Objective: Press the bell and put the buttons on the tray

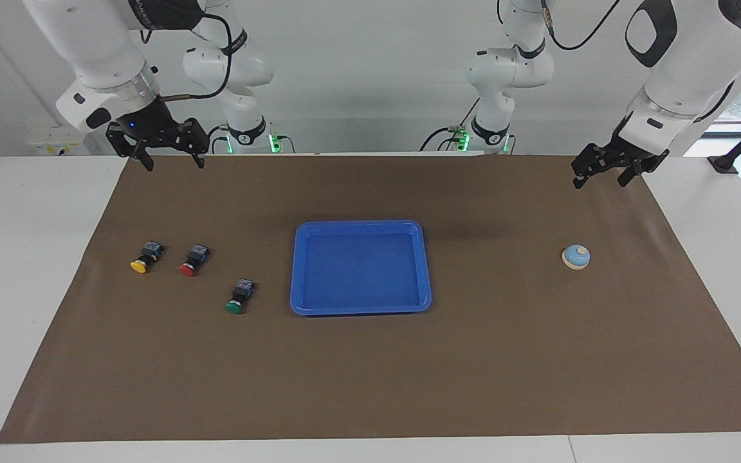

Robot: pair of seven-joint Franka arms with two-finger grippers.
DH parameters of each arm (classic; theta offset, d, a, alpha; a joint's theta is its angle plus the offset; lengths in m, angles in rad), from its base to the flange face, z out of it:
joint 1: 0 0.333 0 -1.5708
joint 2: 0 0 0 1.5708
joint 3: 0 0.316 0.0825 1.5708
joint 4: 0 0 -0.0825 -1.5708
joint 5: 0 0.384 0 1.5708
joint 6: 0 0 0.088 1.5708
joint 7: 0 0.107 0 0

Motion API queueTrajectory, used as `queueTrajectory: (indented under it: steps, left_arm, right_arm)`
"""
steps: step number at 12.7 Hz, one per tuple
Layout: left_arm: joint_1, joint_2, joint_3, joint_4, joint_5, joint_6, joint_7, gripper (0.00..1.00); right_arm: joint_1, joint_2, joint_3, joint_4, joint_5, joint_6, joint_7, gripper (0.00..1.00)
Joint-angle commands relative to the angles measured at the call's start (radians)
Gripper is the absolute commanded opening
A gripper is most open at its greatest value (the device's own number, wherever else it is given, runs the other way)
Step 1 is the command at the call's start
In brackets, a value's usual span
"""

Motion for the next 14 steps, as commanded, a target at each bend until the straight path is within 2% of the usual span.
queueTrajectory:
  steps: [1,8,9,10,11,14]
  left_arm:
    - [-0.007,0.016,0.005,0.026,-0.008,-0.007,-0.009,1.0]
    - [0.002,0.012,0.008,0.021,-0.011,0.024,-0.049,1.0]
    - [0.002,0.01,0.008,0.017,-0.008,0.021,-0.051,0.69]
    - [0.003,0.009,0.01,0.017,-0.008,0.009,-0.051,0.08]
    - [0.003,0.004,0.013,0.009,-0.007,0.007,-0.052,0.0]
    - [0.041,0.003,0.015,-0.006,-0.005,0.011,-0.047,0.0]
  right_arm:
    - [-0.01,-0.022,0.002,-0.021,0.02,-0.009,-0.009,1.0]
    - [-0.01,-0.023,0.002,-0.021,0.021,-0.009,-0.009,1.0]
    - [-0.01,-0.023,0.002,-0.021,0.02,-0.009,-0.009,1.0]
    - [-0.01,-0.023,0.002,-0.021,0.02,-0.009,-0.009,1.0]
    - [-0.01,-0.023,0.002,-0.021,0.021,-0.009,-0.009,1.0]
    - [-0.01,-0.023,0.004,-0.021,0.021,-0.009,-0.009,1.0]
